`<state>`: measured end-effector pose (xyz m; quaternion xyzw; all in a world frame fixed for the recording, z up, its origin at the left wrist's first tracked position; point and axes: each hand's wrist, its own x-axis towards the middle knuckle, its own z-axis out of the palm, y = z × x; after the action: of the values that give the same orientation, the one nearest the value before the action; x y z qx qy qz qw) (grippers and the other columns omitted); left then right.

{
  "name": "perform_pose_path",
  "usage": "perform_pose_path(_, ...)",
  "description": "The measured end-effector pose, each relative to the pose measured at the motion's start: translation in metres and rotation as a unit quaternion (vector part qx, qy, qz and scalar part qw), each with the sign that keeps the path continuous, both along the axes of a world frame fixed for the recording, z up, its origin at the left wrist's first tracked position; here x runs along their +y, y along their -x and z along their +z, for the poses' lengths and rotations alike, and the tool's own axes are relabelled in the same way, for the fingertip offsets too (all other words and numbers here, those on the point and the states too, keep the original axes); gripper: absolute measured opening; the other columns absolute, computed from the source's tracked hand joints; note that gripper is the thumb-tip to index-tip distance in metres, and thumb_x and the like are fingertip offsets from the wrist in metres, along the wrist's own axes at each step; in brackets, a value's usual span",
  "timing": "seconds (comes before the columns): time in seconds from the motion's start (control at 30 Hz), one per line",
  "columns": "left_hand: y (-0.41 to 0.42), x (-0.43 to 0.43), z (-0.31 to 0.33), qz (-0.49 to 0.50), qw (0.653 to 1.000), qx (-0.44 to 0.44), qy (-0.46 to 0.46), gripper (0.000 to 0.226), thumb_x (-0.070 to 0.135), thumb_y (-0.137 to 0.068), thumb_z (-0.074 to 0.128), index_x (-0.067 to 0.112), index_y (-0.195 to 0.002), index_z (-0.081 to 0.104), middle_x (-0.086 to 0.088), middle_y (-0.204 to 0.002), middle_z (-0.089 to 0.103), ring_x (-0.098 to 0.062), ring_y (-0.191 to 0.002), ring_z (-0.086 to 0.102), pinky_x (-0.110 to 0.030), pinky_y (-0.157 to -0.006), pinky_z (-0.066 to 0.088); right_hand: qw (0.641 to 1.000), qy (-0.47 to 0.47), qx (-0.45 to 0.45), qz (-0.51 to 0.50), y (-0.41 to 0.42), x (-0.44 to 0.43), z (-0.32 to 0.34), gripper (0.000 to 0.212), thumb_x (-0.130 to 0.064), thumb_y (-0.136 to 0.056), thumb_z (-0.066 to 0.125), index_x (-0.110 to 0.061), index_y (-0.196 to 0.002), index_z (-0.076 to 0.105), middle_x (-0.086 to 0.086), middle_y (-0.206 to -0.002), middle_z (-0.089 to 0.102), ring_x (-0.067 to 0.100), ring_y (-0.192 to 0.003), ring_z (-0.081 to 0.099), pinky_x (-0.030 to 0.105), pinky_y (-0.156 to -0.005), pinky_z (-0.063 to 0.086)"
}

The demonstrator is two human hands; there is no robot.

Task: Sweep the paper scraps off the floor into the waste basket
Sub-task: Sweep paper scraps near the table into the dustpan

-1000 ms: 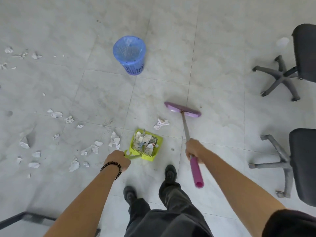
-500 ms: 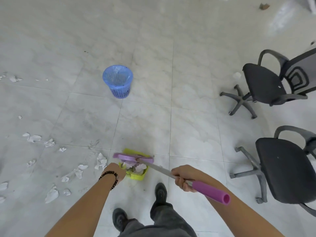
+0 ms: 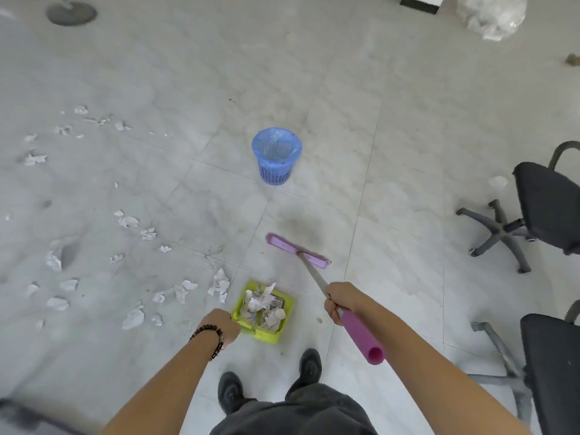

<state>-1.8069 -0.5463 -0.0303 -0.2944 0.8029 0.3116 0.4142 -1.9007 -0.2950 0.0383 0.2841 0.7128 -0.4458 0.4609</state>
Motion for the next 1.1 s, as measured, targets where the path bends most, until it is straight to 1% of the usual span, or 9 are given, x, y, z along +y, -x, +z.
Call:
perform_pose_path(0.23, -0.039, -0.018, 0.014, 0.116, 0.993, -0.029, 0.012, 0.013, 0.006, -0.085, 0.046, 0.010, -0.073, 0.049, -0.006, -0.052, 0.042, -0.018, -0.039, 0.037, -0.020, -0.037, 0.030, 0.997, 0.020, 0.017, 0.072, 0.037, -0.032, 0.003, 0.017, -0.003, -0.089, 0.037, -0.009, -0.076, 0.043, 0.006, -0.043, 0.046, 0.012, -0.032, 0.042, 0.015, -0.035, 0.034)
perform_pose_path(0.33, -0.065, -0.019, 0.012, 0.232, 0.972, -0.037, 0.002, 0.010, 0.004, -0.081, 0.043, 0.011, -0.074, 0.046, -0.005, -0.051, 0.034, -0.019, -0.036, 0.026, -0.018, -0.037, 0.024, 0.987, 0.035, 0.035, 0.154, 0.046, -0.056, -0.005, 0.013, -0.003, -0.083, 0.037, -0.007, -0.073, 0.044, 0.010, -0.050, 0.047, 0.017, -0.042, 0.041, 0.020, -0.041, 0.034)
perform_pose_path(0.47, -0.101, -0.015, 0.006, 0.350, 0.936, -0.043, 0.009, 0.014, 0.003, -0.081, 0.040, 0.012, -0.073, 0.048, -0.003, -0.049, 0.029, -0.017, -0.039, 0.020, -0.019, -0.041, 0.020, 0.973, 0.041, 0.040, 0.222, 0.045, -0.090, -0.028, 0.018, -0.002, -0.089, 0.034, -0.006, -0.073, 0.044, 0.006, -0.035, 0.043, 0.014, -0.027, 0.039, 0.016, -0.036, 0.031)
perform_pose_path(0.6, -0.125, -0.013, -0.001, 0.368, 0.929, -0.027, 0.021, 0.017, 0.002, -0.080, 0.042, 0.011, -0.078, 0.057, -0.002, -0.050, 0.035, -0.017, -0.038, 0.027, -0.016, -0.040, 0.024, 0.932, 0.004, 0.075, 0.354, 0.033, -0.115, -0.050, 0.027, -0.006, -0.094, 0.036, -0.011, -0.069, 0.043, -0.003, -0.026, 0.044, 0.007, -0.023, 0.042, 0.018, -0.036, 0.036)
perform_pose_path(0.77, -0.140, -0.020, -0.017, 0.360, 0.932, -0.039, 0.025, 0.012, 0.003, -0.080, 0.045, 0.010, -0.071, 0.051, -0.003, -0.054, 0.041, -0.019, -0.045, 0.037, -0.017, -0.042, 0.029, 0.863, -0.038, 0.039, 0.503, -0.012, -0.112, -0.064, 0.021, -0.003, -0.084, 0.036, 0.000, -0.089, 0.056, 0.010, -0.043, 0.054, 0.026, -0.042, 0.051, 0.028, -0.056, 0.048)
perform_pose_path(0.87, -0.144, -0.028, -0.015, 0.334, 0.941, -0.037, 0.045, 0.011, 0.010, -0.085, 0.051, 0.011, -0.076, 0.055, -0.007, -0.066, 0.056, -0.025, -0.057, 0.051, -0.026, -0.051, 0.044, 0.842, -0.025, -0.003, 0.539, -0.044, -0.103, -0.049, 0.013, -0.003, -0.085, 0.036, -0.005, -0.086, 0.049, 0.002, -0.037, 0.054, 0.016, -0.034, 0.050, 0.024, -0.048, 0.045)
perform_pose_path(0.93, -0.148, -0.034, -0.014, 0.326, 0.944, -0.039, 0.046, 0.012, 0.010, -0.085, 0.049, 0.010, -0.074, 0.055, -0.010, -0.066, 0.058, -0.026, -0.057, 0.052, -0.027, -0.052, 0.044, 0.863, -0.013, -0.041, 0.504, -0.052, -0.095, -0.037, 0.009, -0.006, -0.087, 0.039, -0.010, -0.084, 0.047, -0.003, -0.036, 0.051, 0.010, -0.032, 0.045, 0.022, -0.039, 0.038)
perform_pose_path(1.03, -0.152, -0.044, -0.011, 0.340, 0.939, -0.041, 0.022, 0.018, 0.003, -0.079, 0.041, 0.007, -0.062, 0.046, -0.014, -0.055, 0.058, -0.021, -0.044, 0.042, -0.021, -0.044, 0.033, 0.924, -0.001, -0.148, 0.354, -0.043, -0.090, -0.016, 0.010, -0.015, -0.093, 0.043, -0.020, -0.099, 0.049, -0.007, -0.046, 0.045, 0.002, -0.035, 0.040, 0.015, -0.032, 0.033)
perform_pose_path(1.1, -0.154, -0.051, -0.002, 0.339, 0.940, -0.030, 0.036, 0.025, 0.009, -0.085, 0.046, 0.009, -0.060, 0.045, -0.009, -0.056, 0.055, -0.022, -0.047, 0.048, -0.023, -0.046, 0.039, 0.937, 0.001, -0.175, 0.303, -0.038, -0.096, -0.001, 0.008, -0.021, -0.098, 0.044, -0.019, -0.105, 0.048, -0.008, -0.050, 0.042, -0.001, -0.034, 0.039, 0.012, -0.030, 0.032)
